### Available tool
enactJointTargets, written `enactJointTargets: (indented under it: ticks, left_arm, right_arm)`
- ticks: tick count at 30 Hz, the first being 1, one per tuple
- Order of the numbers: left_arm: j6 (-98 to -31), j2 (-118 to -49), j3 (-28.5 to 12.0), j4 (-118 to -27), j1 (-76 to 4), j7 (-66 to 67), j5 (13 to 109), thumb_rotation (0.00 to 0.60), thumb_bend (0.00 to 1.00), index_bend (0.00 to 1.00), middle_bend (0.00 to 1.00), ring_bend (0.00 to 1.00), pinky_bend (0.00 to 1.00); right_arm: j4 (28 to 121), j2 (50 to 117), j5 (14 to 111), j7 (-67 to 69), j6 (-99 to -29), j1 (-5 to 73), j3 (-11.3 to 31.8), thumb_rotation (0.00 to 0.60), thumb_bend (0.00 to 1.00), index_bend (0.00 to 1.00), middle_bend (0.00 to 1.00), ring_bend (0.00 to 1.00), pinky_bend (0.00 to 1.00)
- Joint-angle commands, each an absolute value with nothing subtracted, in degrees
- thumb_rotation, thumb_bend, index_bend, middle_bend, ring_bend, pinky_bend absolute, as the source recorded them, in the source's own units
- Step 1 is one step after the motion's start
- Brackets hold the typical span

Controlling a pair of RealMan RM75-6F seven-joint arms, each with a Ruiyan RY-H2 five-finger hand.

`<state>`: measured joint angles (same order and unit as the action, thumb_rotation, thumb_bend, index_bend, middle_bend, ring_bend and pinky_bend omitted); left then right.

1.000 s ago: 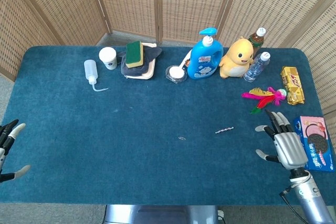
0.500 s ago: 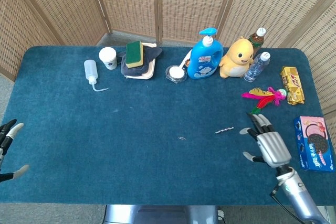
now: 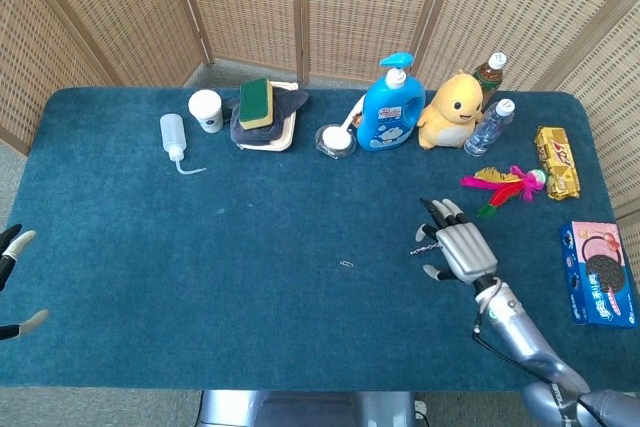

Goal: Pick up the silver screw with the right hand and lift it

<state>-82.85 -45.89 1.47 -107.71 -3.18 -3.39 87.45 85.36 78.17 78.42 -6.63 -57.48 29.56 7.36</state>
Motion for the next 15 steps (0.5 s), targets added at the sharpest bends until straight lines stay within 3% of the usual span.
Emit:
enactJointTargets:
  ticks: [1, 15]
  left_arm:
    - [-82.72, -45.93, 1.5, -107.68, -3.21, -3.39, 87.46, 0.6, 0.27, 0.0, 0.0, 0.0, 0.0]
    - [-82.26, -46.19, 1.58, -107.91, -3.32, -2.63, 87.47, 0.6, 0.27, 0.0, 0.0, 0.0, 0.0]
  right_arm:
    - [83.78, 79.45, 77.16, -7.6, -56.26, 30.46, 7.86, 0.6, 0.28, 0.41, 0.0, 0.0, 0.0]
    - [78.07, 81.67, 78.53, -8.85, -54.55, 32.83, 6.64, 0.6, 0.29, 0.43, 0.0, 0.0, 0.0]
